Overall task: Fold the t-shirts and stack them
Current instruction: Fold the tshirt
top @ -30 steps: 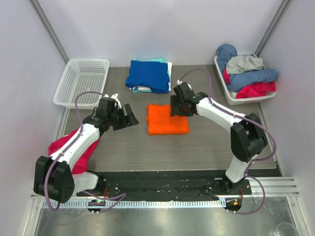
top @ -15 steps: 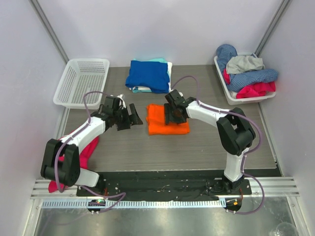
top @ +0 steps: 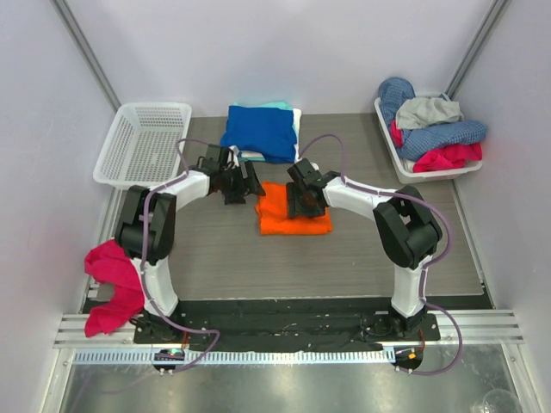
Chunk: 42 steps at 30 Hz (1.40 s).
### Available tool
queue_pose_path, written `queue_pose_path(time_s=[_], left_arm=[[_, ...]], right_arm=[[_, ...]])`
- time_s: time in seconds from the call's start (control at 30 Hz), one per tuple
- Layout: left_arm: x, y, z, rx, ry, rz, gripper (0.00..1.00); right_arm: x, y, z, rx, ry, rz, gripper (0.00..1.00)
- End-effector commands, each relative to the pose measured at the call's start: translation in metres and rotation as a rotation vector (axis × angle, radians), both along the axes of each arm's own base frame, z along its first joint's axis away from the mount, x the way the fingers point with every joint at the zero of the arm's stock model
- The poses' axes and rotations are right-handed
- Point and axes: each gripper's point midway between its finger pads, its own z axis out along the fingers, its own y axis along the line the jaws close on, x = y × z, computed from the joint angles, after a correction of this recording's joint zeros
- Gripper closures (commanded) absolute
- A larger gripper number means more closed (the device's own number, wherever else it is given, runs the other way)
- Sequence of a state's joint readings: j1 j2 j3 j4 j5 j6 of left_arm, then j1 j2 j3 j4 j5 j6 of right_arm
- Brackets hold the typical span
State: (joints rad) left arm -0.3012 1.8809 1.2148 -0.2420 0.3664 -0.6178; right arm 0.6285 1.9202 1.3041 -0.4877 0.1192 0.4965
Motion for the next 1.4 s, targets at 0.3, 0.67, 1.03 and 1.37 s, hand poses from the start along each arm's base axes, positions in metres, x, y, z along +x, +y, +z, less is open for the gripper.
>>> queue_pose_path(time_s=[0.3,0.67,1.03,1.37], left_arm=[[0.027,-0.016,-0.037,0.011,0.055,-0.075,0.17],[0.022,-0.013,-0.029,0.050,0.058,-0.095,0.17],[0.042,0.093,0.070,-0.017,-0.075,0.156,0.14],[-0.007,0.106,0.090,-0.083,-0.101,0.211,0.13]], right_arm=[[0.010,0.013,-0.004,0.036,-0.007,-0.005,0.34],[0.015,0.014,0.021,0.064,-0.057,-0.018,0.34],[0.038,0.048,0.137,0.092,-0.221,0.079,0.34],[0.015,0.060,0.048,-0.003,-0.108,0.058,0.34]])
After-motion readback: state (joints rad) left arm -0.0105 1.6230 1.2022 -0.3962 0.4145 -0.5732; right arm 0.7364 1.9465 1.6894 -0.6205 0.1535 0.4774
